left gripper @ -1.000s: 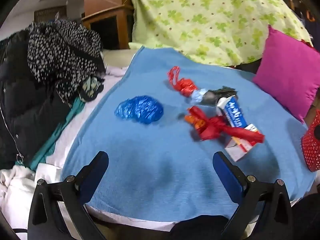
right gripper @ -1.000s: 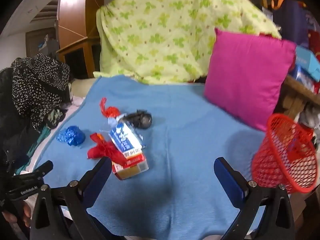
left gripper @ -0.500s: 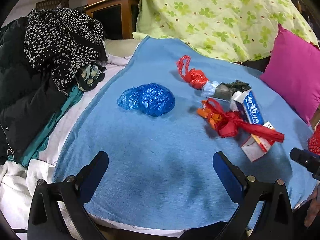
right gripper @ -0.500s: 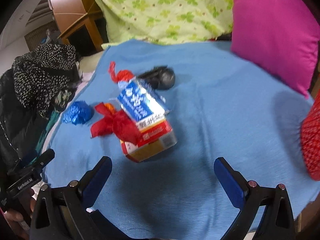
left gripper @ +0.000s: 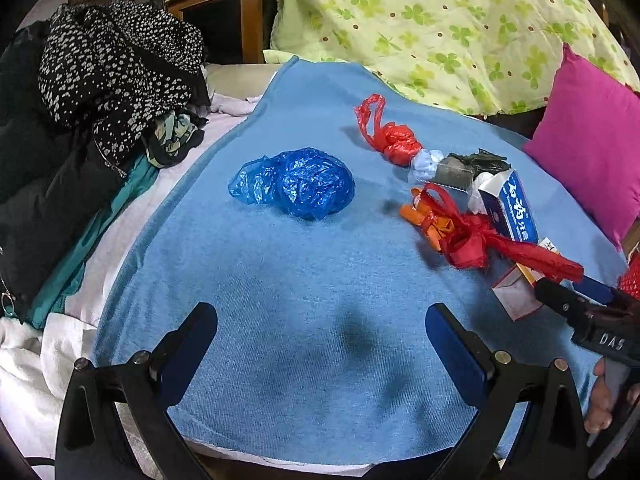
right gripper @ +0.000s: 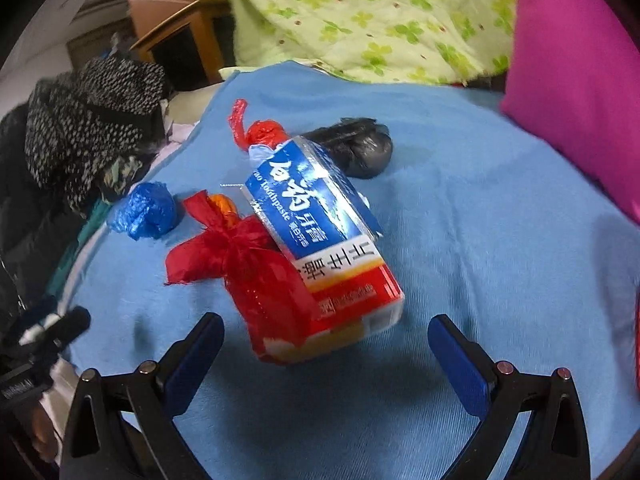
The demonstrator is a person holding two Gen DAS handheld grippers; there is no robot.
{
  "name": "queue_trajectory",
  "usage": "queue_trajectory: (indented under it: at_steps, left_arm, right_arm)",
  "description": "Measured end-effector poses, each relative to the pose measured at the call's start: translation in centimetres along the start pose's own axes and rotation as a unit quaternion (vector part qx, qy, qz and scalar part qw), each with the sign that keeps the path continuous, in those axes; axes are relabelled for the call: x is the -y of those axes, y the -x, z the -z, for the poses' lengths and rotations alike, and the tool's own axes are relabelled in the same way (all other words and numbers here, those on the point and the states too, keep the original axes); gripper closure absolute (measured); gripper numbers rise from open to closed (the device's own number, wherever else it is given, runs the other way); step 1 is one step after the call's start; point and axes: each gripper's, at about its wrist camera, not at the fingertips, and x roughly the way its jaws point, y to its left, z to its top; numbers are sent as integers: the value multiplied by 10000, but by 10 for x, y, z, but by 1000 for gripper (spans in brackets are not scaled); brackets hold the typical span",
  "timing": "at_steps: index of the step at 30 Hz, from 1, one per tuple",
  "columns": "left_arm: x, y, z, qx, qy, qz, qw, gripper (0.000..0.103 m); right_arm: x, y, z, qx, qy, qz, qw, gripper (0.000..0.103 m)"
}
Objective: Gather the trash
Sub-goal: 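Grasp the red-and-white medicine box with right tool while left tool grasps red ribbon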
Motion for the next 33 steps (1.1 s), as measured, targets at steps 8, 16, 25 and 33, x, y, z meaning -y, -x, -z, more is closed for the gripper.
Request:
queue_trajectory:
  at_steps: [8, 16, 25, 33]
  left_arm:
    - [10, -8, -11, -57, -32, 211, 9998, 0]
    - [27, -24, -37, -217, -162, 406, 9988, 0]
    - [54, -37, -46, -515, -491, 612, 9956, 4]
    - [88, -65, -46, -1066, -940, 1195, 9826, 43]
  right_arm:
    - [-1, -7, -11, 327, 465, -151, 9983, 0]
    - [-6, -15, -13, 234, 603, -705, 9954, 0]
    - [1, -23, -8, 26, 450, -727, 9963, 16]
    - [26, -7, -7, 102, 109, -713, 9973, 16]
